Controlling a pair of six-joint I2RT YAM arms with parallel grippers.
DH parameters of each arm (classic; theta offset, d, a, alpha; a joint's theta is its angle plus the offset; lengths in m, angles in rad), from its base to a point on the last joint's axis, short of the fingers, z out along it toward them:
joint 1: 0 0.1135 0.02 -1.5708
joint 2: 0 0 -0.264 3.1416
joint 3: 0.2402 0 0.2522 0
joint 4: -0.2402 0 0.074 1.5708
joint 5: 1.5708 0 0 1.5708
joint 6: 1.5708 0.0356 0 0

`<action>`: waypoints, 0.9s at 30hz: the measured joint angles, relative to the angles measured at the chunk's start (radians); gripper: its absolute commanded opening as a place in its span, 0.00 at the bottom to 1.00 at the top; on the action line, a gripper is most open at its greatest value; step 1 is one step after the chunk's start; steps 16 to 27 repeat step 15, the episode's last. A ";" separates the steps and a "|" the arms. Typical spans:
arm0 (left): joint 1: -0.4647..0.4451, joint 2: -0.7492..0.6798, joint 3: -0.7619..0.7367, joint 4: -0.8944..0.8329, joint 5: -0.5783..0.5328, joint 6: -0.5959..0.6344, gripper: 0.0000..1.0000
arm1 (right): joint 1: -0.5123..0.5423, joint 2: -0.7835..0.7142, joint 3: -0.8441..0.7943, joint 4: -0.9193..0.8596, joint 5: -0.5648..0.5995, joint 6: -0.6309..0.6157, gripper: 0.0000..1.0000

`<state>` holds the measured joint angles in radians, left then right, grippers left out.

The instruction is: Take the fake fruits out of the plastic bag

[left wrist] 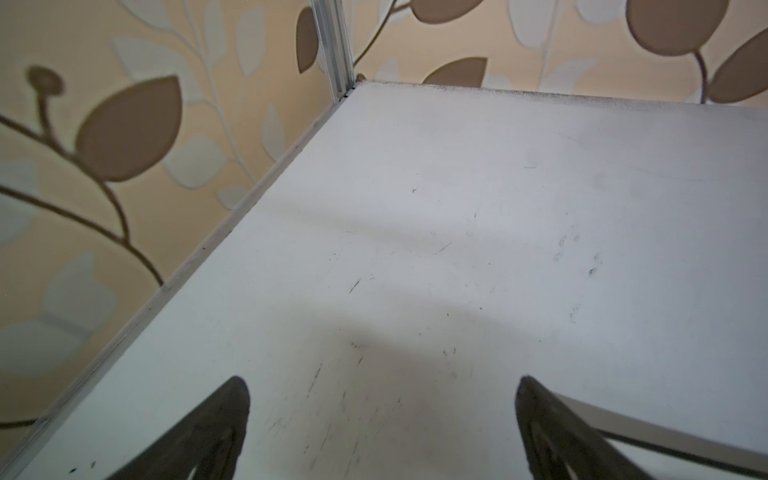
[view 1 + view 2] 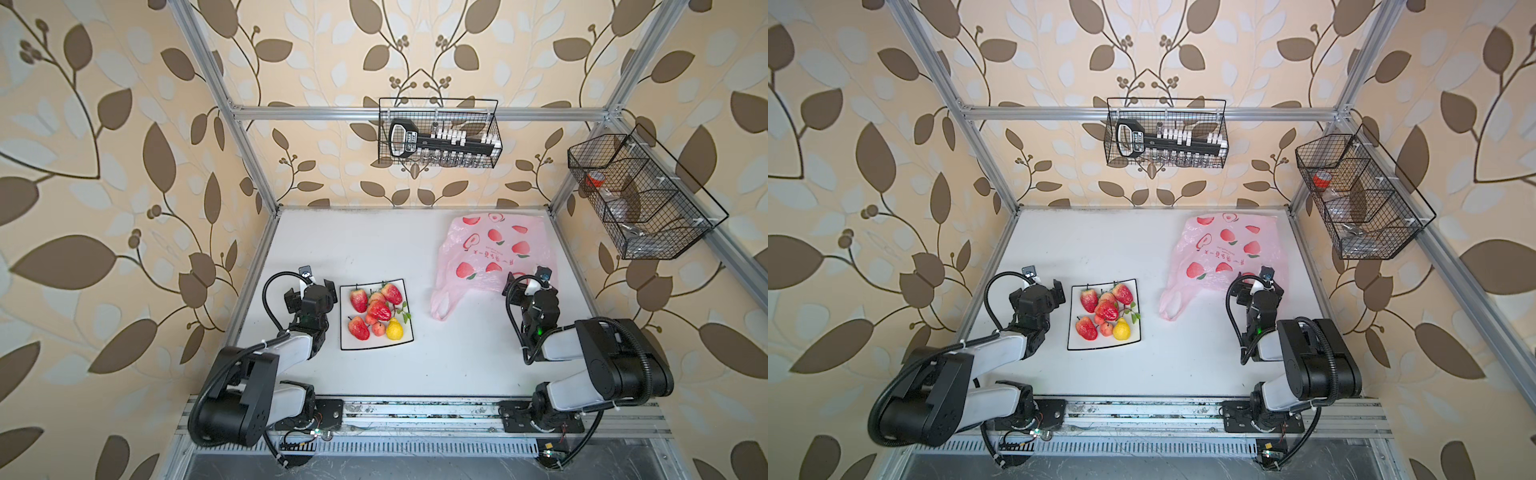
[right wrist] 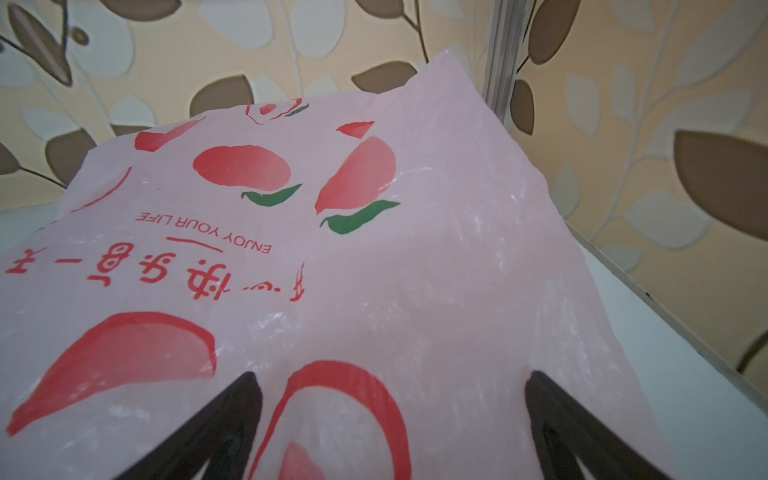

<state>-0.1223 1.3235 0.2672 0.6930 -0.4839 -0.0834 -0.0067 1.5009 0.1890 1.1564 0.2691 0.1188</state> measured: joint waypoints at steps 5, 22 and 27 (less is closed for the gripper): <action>0.016 0.151 0.004 0.111 0.088 0.021 0.99 | 0.001 0.000 0.000 0.000 0.000 0.000 0.99; 0.045 0.193 0.083 0.079 0.145 0.022 0.99 | 0.006 0.000 0.015 -0.006 -0.012 -0.008 0.99; 0.045 0.193 0.083 0.079 0.145 0.022 0.99 | 0.006 0.000 0.015 -0.006 -0.012 -0.008 0.99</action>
